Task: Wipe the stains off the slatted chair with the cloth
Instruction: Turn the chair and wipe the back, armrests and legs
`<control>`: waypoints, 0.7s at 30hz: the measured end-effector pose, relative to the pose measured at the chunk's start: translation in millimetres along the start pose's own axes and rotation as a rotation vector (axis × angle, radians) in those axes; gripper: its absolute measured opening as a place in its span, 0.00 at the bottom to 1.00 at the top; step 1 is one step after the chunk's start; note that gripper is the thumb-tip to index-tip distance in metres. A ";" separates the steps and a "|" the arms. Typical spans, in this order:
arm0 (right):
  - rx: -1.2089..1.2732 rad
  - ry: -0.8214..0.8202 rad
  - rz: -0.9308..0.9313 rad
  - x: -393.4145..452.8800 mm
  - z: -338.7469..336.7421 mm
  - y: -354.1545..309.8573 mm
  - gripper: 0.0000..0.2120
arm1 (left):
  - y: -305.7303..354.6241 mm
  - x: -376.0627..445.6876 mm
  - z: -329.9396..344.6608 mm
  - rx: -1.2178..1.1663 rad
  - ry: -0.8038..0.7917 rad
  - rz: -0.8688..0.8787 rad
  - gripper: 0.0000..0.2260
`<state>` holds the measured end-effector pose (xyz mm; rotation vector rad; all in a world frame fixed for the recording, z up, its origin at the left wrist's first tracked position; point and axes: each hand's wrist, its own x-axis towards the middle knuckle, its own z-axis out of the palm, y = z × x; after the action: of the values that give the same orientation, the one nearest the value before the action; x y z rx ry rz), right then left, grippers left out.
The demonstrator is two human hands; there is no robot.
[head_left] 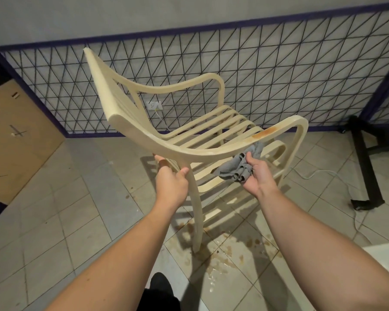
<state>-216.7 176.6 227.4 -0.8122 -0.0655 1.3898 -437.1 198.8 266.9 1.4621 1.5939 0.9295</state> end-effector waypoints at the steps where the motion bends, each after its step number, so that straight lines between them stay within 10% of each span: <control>1: 0.003 -0.002 0.002 0.1 3.1 2.2 0.07 | 2.6 1.6 -3.0 0.006 0.003 -0.007 0.27; 6: -0.018 0.012 0.032 -5.9 9.7 12.7 0.08 | 2.3 10.8 -21.9 0.026 -0.032 -0.028 0.06; 21: -0.028 0.025 0.048 -42.2 24.3 68.4 0.13 | -32.2 57.1 -78.1 -0.068 -0.166 -0.024 0.22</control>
<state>-295.7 148.0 225.7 -0.8596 -0.0461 1.4266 -524.1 252.0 268.8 1.4313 1.4421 0.8187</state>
